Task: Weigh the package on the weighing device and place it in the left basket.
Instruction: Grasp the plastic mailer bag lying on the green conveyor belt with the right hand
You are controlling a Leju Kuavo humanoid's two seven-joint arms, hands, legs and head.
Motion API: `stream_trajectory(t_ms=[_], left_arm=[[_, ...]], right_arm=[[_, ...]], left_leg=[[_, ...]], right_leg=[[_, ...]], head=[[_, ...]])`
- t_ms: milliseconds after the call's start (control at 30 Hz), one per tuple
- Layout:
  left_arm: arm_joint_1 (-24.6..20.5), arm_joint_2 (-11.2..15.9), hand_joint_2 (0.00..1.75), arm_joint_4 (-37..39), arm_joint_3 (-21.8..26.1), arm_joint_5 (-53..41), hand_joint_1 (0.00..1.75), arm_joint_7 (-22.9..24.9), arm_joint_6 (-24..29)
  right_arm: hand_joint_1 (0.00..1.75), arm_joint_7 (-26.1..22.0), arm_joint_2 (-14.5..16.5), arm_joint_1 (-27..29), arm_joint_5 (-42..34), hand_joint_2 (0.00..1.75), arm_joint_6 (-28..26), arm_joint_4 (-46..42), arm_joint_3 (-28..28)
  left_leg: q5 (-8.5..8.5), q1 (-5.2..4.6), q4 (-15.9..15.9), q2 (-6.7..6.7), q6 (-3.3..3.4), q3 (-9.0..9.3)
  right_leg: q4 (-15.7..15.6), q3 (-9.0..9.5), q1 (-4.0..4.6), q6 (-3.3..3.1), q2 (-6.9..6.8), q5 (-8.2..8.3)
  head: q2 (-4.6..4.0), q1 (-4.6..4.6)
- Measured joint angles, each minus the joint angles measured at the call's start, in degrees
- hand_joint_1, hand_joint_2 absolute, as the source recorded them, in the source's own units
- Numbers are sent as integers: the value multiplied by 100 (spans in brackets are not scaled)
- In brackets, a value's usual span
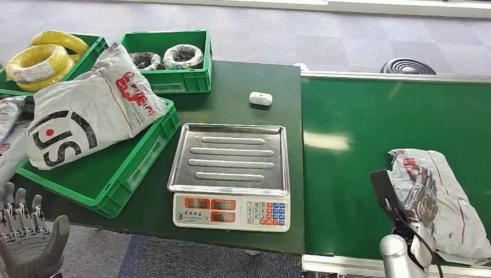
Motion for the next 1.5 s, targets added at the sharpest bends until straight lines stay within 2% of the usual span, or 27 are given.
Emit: stream_trajectory(t_ms=[267,367,467,667,700,800,833,1000,1500], left_arm=[[-2,65,175,0,-87,9,0,0,12],[-2,92,175,0,-98,46,0,-2,52],[5,152,175,16,-122,160,0,-53,130],[8,279,175,127,-257,334,0,-190,377],[8,286,175,137,-269,339,0,-201,418],[8,290,175,144,-293,322,0,-198,554],[8,290,175,143,-298,311,0,-186,587],[10,290,175,138,-307,293,0,-116,652],[-3,277,175,138,-304,224,0,10,541]], right_arm=[[0,25,-204,-258,59,175,-46,819,-134],[0,454,-282,-344,400,175,-87,1039,-135],[0,842,-497,-544,713,175,-61,1464,-136],[0,770,-935,-1100,687,175,179,2331,-242],[36,835,-959,-1165,737,175,198,2418,-244],[163,1220,-978,-1341,946,175,215,2628,-237],[170,1344,-977,-1392,1010,175,227,2679,-230],[172,1553,-945,-1602,1142,175,352,2845,-205],[175,1490,-887,-1816,1137,175,485,2979,-204]], left_leg=[[-1,7,-3,0,-1,-9],[-1,4,-3,1,-1,-9],[-1,-1,-2,0,0,-11],[-1,-2,-1,1,0,-9],[-1,-1,-1,1,0,-9],[0,0,-2,1,0,-9],[0,1,-2,1,0,-10],[0,1,-2,1,0,-11],[0,1,-2,-1,0,-12]], right_leg=[[1,-8,6,-2,0,-4],[0,-8,5,-2,0,-4],[0,-6,0,0,-1,-3],[0,-6,-2,1,-1,-1],[0,-6,-1,1,0,-1],[1,-7,1,1,0,-1],[1,-7,2,0,0,-1],[1,-7,2,0,-1,-1],[1,-6,2,1,-2,-1]], head=[[0,-2],[0,-1],[0,-1],[0,-2],[0,-2],[0,-2],[0,-2],[0,-2],[0,-2]])
